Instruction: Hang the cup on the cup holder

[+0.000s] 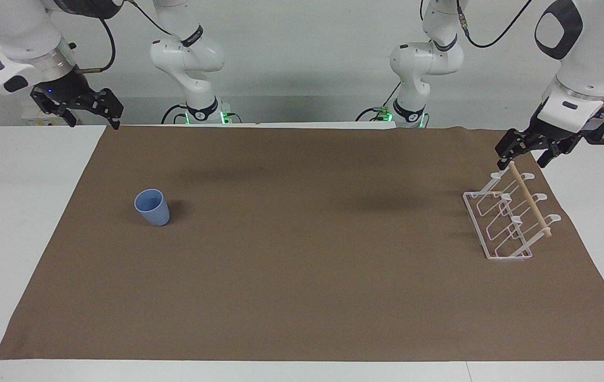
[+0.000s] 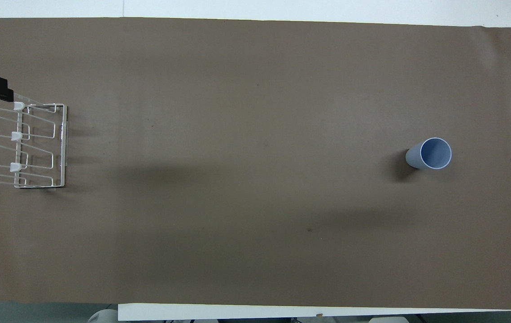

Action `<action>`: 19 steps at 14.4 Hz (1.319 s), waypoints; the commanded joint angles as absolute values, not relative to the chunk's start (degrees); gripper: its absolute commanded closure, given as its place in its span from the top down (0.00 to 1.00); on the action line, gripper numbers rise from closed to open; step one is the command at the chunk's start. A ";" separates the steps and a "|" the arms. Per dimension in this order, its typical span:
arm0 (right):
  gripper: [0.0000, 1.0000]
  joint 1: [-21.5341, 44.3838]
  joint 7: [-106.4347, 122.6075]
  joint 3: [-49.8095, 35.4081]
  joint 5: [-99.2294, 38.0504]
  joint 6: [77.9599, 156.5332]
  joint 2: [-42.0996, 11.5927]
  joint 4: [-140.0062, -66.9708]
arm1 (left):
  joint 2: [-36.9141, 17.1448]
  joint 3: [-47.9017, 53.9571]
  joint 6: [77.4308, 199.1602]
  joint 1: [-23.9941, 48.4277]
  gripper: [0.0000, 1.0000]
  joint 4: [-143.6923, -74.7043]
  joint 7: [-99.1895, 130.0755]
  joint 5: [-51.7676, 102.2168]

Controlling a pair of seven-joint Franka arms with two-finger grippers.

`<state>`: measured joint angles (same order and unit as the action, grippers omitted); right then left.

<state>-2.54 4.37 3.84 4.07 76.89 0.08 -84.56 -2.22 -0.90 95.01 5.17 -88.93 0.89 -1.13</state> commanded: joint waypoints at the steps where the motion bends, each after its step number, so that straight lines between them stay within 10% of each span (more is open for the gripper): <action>1: 1.00 -2.29 5.36 3.87 4.31 76.73 -0.35 -84.02 | -1.40 -1.23 95.54 5.27 1.00 -89.83 0.97 -0.97; 9: 1.00 -2.37 11.77 3.69 4.48 86.12 1.49 -91.74 | -1.49 -1.23 95.36 5.19 1.00 -89.56 1.05 -1.05; 19: 0.98 -2.73 20.02 7.03 -1.73 117.41 -0.61 -118.21 | -1.23 -1.14 94.04 5.63 1.00 -89.74 0.62 -3.43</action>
